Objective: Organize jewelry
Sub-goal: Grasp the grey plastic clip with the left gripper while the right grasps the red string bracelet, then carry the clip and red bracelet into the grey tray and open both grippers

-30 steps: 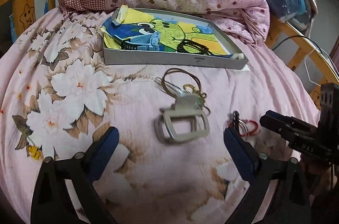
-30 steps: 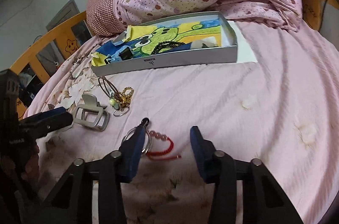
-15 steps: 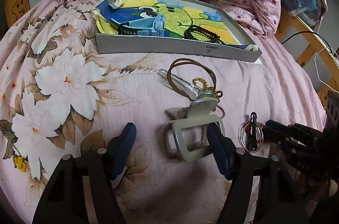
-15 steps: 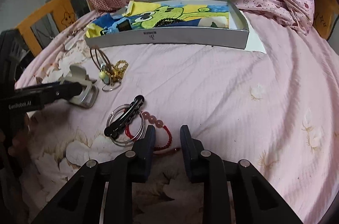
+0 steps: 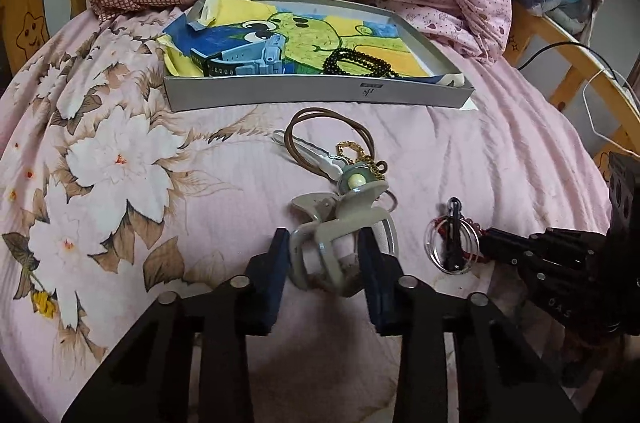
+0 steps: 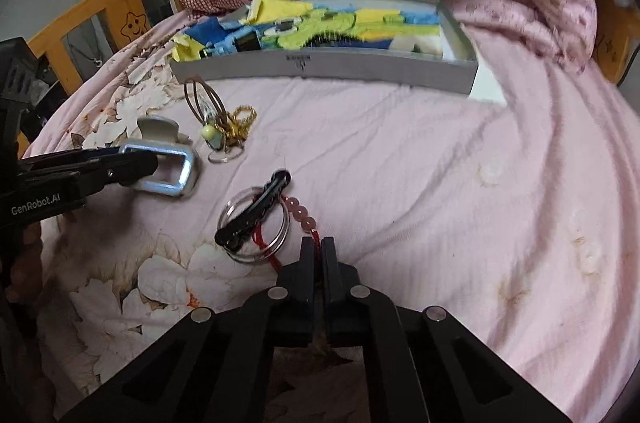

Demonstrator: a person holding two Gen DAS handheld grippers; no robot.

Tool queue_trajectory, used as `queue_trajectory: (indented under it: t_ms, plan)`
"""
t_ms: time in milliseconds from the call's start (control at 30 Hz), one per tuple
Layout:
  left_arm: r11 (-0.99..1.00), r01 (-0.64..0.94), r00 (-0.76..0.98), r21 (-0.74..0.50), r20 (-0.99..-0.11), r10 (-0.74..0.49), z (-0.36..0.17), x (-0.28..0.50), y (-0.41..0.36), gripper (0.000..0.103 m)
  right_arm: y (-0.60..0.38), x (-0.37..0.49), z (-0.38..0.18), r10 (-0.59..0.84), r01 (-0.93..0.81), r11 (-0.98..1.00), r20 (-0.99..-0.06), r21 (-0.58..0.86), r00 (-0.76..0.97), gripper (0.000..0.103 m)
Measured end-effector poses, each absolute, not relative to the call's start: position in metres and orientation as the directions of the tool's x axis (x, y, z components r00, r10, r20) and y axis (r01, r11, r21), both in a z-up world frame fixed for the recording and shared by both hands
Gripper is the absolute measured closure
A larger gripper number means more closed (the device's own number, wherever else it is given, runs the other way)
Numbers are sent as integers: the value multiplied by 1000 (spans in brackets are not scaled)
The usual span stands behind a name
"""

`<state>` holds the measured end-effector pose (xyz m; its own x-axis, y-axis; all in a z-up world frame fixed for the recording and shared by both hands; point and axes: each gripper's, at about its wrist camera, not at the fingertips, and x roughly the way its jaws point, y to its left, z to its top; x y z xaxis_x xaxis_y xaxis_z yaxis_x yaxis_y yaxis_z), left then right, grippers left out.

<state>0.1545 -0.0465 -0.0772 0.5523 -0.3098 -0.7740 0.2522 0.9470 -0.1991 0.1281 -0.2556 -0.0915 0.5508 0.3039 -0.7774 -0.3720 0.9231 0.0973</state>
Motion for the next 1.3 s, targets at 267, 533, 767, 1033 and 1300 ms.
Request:
queue_trajectory:
  t_ms: [267, 533, 767, 1033, 1300]
  plan:
    - [943, 281, 567, -180, -762, -315, -70, 136, -54, 79, -250, 111, -58, 243, -373, 926, -655, -64, 715, 100]
    - [933, 306, 594, -189, -728, -342, -52, 122, -59, 79, -251, 108, -40, 256, -360, 931, -590, -64, 766, 100]
    - [927, 322, 626, -192, -692, -361, -29, 136, -64, 79, -258, 120, -12, 284, -334, 943, -524, -2, 803, 100]
    - [930, 294, 680, -222, -635, -366, -4, 200, -64, 79, -263, 187, 9, 300, -306, 950, -472, 66, 829, 100]
    - [941, 216, 670, -259, -662, -336, -17, 271, -54, 79, -262, 260, -4, 327, -274, 945, -489, 179, 809, 100]
